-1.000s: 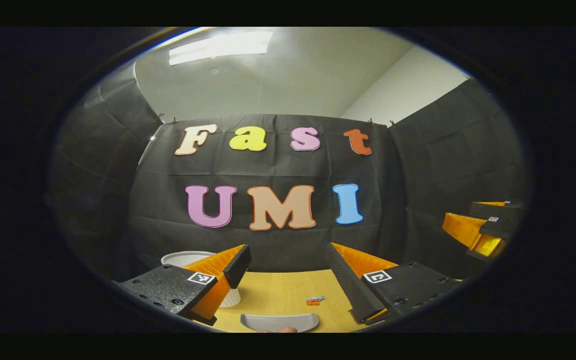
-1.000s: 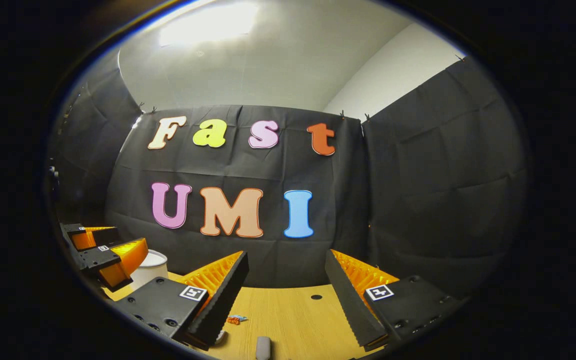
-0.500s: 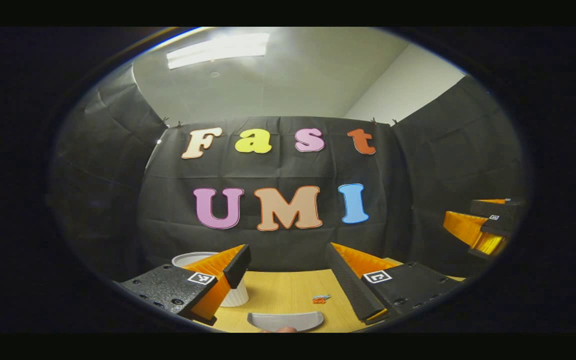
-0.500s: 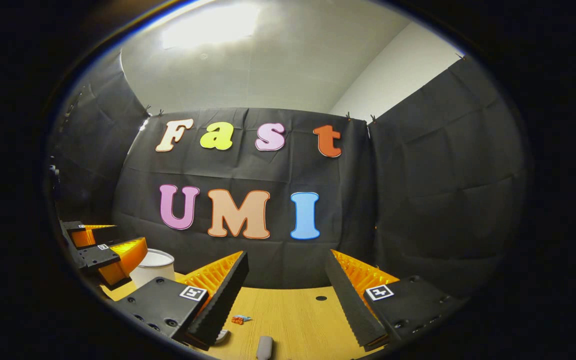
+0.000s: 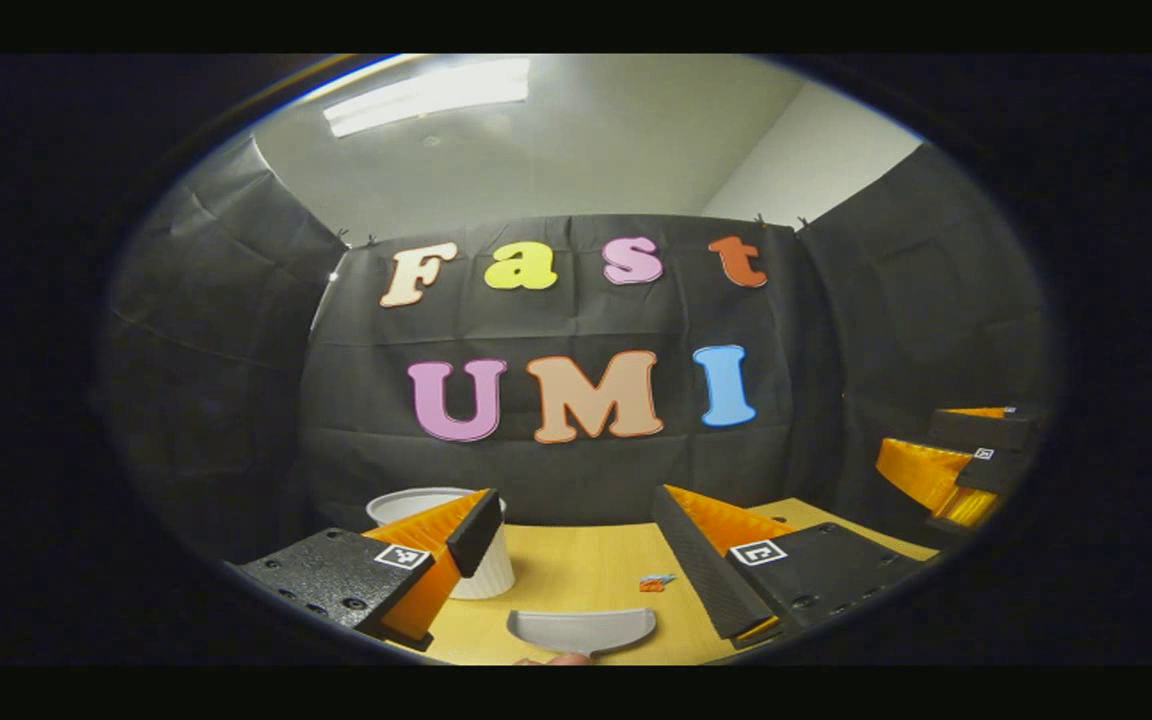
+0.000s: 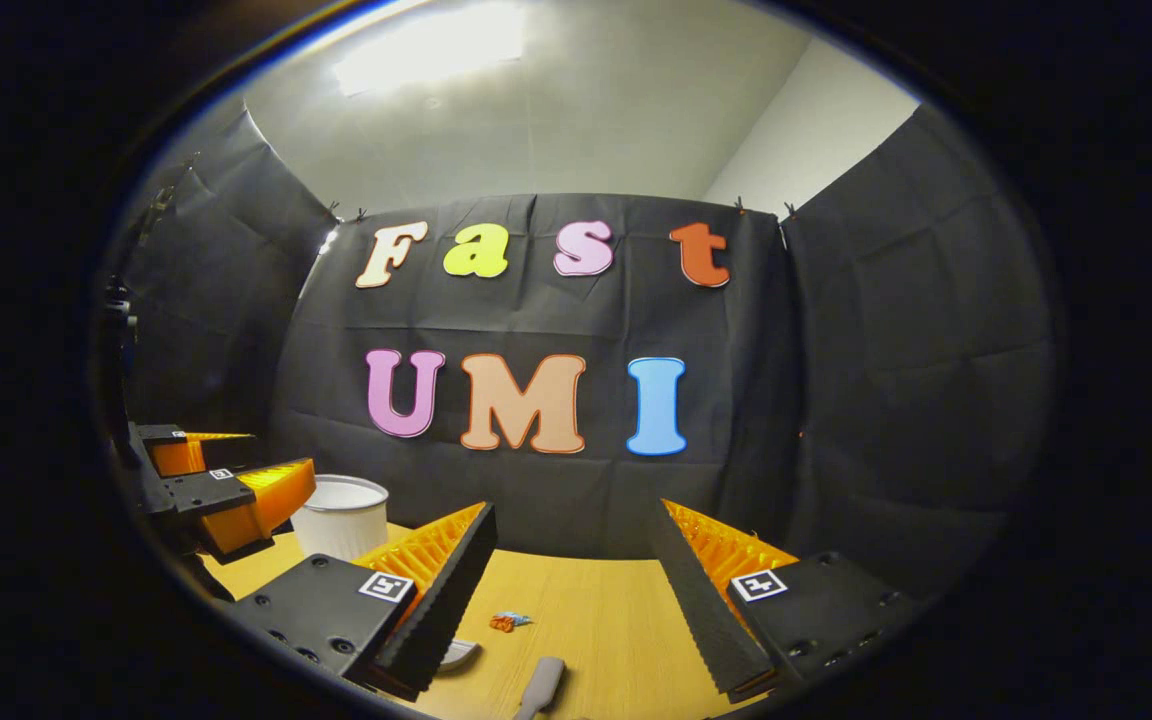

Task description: Pick up the small broom and dustpan from the desktop, sweep the trash into the dustpan with the broom, and then empty the trash into the garbage bin.

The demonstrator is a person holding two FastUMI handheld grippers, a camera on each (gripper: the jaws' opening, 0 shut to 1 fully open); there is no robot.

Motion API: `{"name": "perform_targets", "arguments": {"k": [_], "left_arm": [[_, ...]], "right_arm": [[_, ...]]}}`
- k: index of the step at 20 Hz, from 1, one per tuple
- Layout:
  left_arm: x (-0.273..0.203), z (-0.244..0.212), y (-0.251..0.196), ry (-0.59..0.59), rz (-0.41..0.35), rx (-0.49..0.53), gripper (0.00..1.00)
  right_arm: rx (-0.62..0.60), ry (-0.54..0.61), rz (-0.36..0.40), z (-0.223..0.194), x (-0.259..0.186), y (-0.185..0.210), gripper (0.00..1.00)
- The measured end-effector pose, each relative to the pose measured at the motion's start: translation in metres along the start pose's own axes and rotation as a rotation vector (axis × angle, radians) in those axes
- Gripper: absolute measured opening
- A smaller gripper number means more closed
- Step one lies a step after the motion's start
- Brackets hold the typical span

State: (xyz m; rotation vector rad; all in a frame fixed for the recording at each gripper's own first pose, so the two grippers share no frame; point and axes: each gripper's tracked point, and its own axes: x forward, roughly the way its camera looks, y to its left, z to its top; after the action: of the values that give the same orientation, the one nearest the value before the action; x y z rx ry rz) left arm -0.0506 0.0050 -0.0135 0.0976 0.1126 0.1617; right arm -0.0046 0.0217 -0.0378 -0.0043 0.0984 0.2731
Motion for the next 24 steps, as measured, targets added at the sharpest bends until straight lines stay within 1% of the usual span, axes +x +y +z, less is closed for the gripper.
{"name": "perform_targets", "arguments": {"k": [1, 2, 4, 5, 6, 7, 8, 9, 11, 13, 14, 15, 16, 17, 18, 21, 24], "left_arm": [[0.000, -0.006, 0.000, 0.020, 0.003, 0.010, 0.96], [0.000, -0.017, -0.001, 0.043, -0.001, 0.013, 0.93], [0.001, -0.043, -0.008, 0.113, -0.038, 0.003, 0.93], [0.001, -0.058, -0.010, 0.154, -0.054, -0.005, 0.96], [0.001, -0.079, -0.010, 0.207, -0.068, -0.016, 0.93], [0.000, -0.100, -0.009, 0.266, -0.076, -0.029, 0.93], [-0.002, -0.122, -0.009, 0.335, -0.080, -0.043, 0.96], [-0.007, -0.146, -0.007, 0.402, -0.080, -0.055, 0.93], [-0.016, -0.183, -0.002, 0.511, -0.074, -0.064, 0.94], [-0.027, -0.217, 0.000, 0.606, -0.073, -0.048, 0.94], [-0.033, -0.233, 0.000, 0.658, -0.079, -0.037, 0.98], [-0.038, -0.248, -0.001, 0.712, -0.085, -0.032, 0.94], [-0.044, -0.263, -0.003, 0.760, -0.090, -0.039, 0.95], [-0.048, -0.274, -0.004, 0.799, -0.093, -0.053, 0.92], [-0.051, -0.284, -0.005, 0.834, -0.094, -0.069, 0.95], [-0.071, -0.311, -0.007, 0.963, -0.089, -0.104, 0.96], [-0.081, -0.338, -0.009, 1.051, -0.096, -0.086, 0.96]], "right_arm": [[-0.002, 0.029, 0.006, -0.009, 0.003, 0.001, 0.99], [-0.005, 0.060, 0.010, -0.018, 0.005, 0.001, 0.99], [-0.030, 0.121, 0.013, -0.039, 0.012, 0.002, 1.00], [-0.055, 0.156, 0.014, -0.054, 0.016, 0.003, 0.99], [-0.088, 0.201, 0.021, -0.070, 0.018, 0.006, 0.99], [-0.122, 0.259, 0.033, -0.089, 0.018, 0.011, 0.99], [-0.150, 0.314, 0.049, -0.107, 0.017, 0.016, 0.99], [-0.167, 0.363, 0.072, -0.123, 0.020, 0.023, 0.99], [-0.177, 0.455, 0.107, -0.155, 0.021, 0.036, 0.99], [-0.179, 0.555, 0.118, -0.188, 0.020, 0.041, 1.00], [-0.178, 0.606, 0.121, -0.202, 0.018, 0.043, 1.00], [-0.176, 0.659, 0.122, -0.218, 0.017, 0.045, 0.99], [-0.175, 0.709, 0.122, -0.233, 0.014, 0.046, 0.99], [-0.179, 0.754, 0.121, -0.248, 0.012, 0.045, 0.99], [-0.186, 0.800, 0.118, -0.258, 0.013, 0.044, 1.00], [-0.197, 0.961, 0.120, -0.299, -0.005, 0.036, 1.00], [-0.191, 1.075, 0.111, -0.327, -0.010, 0.037, 1.00]]}}
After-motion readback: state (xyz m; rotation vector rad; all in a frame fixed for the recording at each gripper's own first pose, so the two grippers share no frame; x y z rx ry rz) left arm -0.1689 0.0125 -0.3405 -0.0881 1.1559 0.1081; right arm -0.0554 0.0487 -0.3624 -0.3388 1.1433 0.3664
